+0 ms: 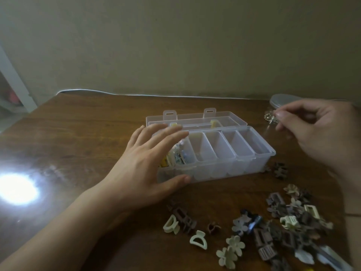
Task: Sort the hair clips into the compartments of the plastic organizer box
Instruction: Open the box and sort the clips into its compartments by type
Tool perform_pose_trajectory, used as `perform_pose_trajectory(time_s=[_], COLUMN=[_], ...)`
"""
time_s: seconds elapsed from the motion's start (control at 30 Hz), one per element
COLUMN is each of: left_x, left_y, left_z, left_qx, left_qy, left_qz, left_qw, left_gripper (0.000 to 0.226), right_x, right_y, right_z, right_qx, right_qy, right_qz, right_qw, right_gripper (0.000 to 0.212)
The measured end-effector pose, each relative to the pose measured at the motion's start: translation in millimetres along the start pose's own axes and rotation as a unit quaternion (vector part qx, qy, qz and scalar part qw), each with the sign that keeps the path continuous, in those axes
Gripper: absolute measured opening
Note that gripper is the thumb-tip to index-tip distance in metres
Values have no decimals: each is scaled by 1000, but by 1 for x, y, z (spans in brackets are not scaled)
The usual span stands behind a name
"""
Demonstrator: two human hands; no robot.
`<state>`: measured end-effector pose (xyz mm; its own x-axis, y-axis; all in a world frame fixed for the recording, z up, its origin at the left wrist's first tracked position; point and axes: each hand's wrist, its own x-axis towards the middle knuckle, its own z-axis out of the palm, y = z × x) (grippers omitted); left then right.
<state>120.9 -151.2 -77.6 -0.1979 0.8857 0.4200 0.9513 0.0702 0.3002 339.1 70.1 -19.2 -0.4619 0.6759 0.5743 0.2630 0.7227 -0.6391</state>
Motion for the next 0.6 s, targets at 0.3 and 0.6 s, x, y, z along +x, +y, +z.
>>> perform_pose_trajectory(time_s=[0.3, 0.6], left_x=[0, -2], left_y=[4, -5], left_z=[-1, -6], left_qx=[27, 109], left_qy=[-18, -33], left_qz=[13, 37], left_qw=[999, 993], left_gripper=[69, 50], right_x=[3, 3], right_y=[6, 5], right_z=[-9, -14], right_qx=[21, -57], right_qy=[3, -84], right_qz=[1, 25], right_qw=[1000, 995], right_gripper=[9, 13])
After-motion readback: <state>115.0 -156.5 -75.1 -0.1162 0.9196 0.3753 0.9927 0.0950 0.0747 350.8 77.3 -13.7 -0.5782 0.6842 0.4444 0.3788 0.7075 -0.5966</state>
